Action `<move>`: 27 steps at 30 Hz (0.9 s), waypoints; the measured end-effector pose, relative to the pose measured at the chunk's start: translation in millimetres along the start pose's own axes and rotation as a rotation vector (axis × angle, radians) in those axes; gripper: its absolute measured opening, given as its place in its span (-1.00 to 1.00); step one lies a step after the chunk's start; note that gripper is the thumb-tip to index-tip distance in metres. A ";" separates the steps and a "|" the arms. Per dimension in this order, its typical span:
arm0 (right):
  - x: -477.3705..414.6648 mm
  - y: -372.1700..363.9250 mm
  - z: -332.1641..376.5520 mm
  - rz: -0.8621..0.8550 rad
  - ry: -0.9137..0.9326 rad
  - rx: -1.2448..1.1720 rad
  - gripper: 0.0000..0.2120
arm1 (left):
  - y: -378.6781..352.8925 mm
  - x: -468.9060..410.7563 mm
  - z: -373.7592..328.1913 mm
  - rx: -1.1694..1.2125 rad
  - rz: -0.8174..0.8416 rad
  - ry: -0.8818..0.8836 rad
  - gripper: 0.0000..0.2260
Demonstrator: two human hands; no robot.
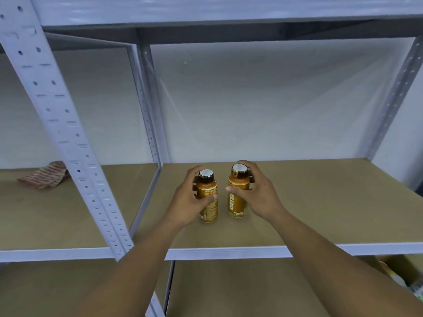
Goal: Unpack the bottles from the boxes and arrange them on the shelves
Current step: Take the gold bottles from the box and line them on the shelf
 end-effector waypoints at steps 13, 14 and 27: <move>-109.6 -61.2 -21.7 0.136 0.059 -0.026 -0.33 | 28.9 -82.4 52.9 -0.059 -0.141 0.092 -0.32; -118.6 -66.0 -24.1 0.145 0.061 -0.028 -0.33 | 29.3 -90.2 56.8 -0.062 -0.145 0.092 -0.31; -202.1 -106.4 -52.2 0.180 0.045 -0.044 -0.33 | 37.8 -168.7 86.8 -0.235 -0.127 0.081 -0.31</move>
Point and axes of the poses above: each hand's wrist, its own x-axis away from the middle knuckle, its own y-axis out of the back of the hand, z = x × y, the point moved 8 cm from there along -x, towards the middle knuckle, and after that the axes turned 2 degrees about -z, right-handed, at the moved point
